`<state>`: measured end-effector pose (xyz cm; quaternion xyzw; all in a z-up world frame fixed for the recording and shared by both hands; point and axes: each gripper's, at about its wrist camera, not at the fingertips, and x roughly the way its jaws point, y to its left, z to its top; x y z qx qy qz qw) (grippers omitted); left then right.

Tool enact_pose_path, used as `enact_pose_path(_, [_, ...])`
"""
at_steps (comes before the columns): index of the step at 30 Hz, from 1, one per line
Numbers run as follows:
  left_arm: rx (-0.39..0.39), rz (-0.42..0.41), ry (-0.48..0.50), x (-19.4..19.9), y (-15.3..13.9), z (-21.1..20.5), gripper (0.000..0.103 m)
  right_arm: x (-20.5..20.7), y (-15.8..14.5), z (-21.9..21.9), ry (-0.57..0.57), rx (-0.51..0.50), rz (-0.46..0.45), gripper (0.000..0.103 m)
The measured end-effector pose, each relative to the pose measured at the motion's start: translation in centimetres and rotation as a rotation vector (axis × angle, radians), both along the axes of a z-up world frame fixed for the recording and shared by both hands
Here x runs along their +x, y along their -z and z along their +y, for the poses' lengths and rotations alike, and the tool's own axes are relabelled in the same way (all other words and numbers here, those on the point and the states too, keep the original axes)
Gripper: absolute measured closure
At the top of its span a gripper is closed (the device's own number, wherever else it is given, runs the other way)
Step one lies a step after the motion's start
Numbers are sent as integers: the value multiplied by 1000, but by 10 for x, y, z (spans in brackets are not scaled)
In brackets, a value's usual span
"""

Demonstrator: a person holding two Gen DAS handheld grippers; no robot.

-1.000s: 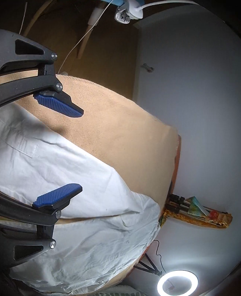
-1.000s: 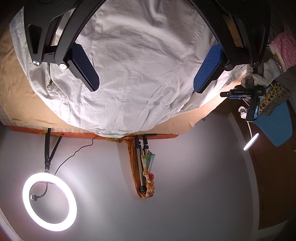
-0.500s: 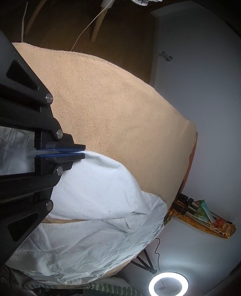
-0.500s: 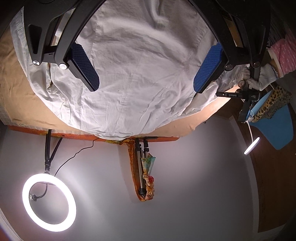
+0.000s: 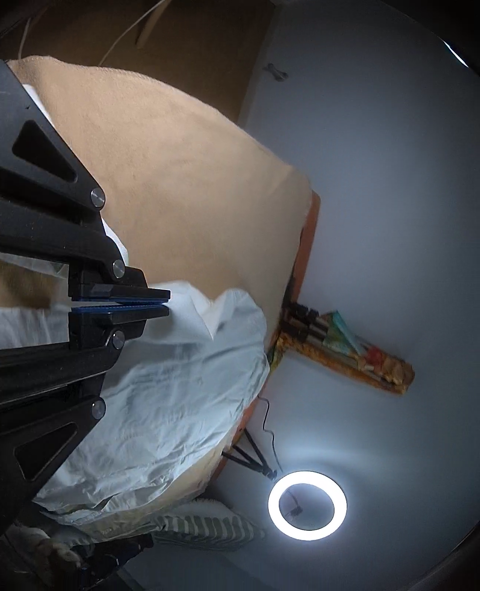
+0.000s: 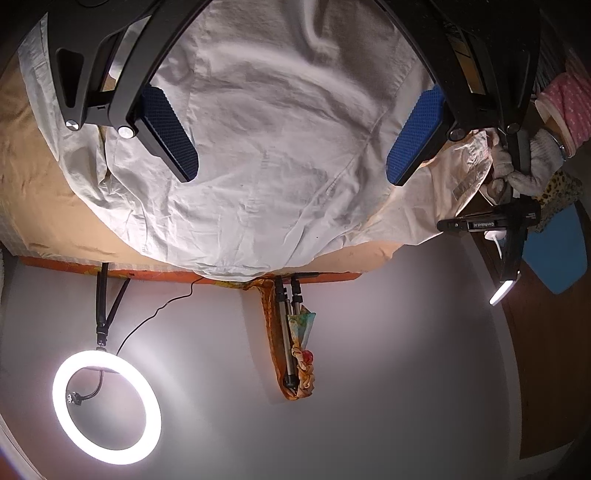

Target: Fold small clothes

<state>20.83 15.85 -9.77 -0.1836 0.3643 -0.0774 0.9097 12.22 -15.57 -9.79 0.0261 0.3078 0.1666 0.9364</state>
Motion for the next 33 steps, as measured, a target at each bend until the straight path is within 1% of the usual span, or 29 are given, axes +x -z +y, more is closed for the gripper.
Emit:
enact_pose_path(3, [28,12,94,5,-1,-42,103,2,4,1,1,-4,15,0])
enact_pose_path(6, [40,33,185,3,6,-80,103,6,6,1,-1,-5,30,0])
enact_pose_path(8, [46,51,223,-1,12,-98,103,7,7,2,-6,-4,36,0])
enact_pose_path(10, [52,78,282,-3,19,-114,102,9,8,3,-10,-7,44,0])
enact_pose_path(11, [72,89,303,-6,22,-121,91,10,9,4,-12,-9,50,0])
enact_pose_path(12, [91,98,317,-10,24,-126,84,11,11,4,-13,-12,56,0])
enact_pose_path(13, [85,100,330,-17,23,-127,74,12,13,5,-15,-15,62,0])
enact_pose_path(15, [65,91,345,-31,16,-123,70,14,15,7,-15,-23,74,0])
enact_pose_path(17, [62,54,319,-45,5,-109,66,14,17,10,-22,-26,82,0])
enact_pose_path(19, [86,33,247,-53,-1,-82,61,14,19,14,-37,-23,90,0])
enact_pose_path(21, [113,44,151,-55,2,-50,61,14,22,20,-63,-20,103,0])
enact_pose_path(23, [101,76,69,-55,12,-18,64,13,27,30,-90,-24,119,0])
enact_pose_path(25, [95,104,11,-55,22,5,67,14,32,40,-124,-22,141,3])
enact_pose_path(28, [63,156,10,-53,39,21,68,19,39,57,-169,-11,181,8])
enact_pose_path(30, [56,195,-2,-49,52,25,67,25,43,70,-185,-17,202,9])
enact_pose_path(31, [58,210,-13,-47,57,27,64,29,45,76,-193,-20,213,9])
enact_pose_path(33, [58,235,-12,-43,68,26,62,38,51,86,-200,-18,243,9])
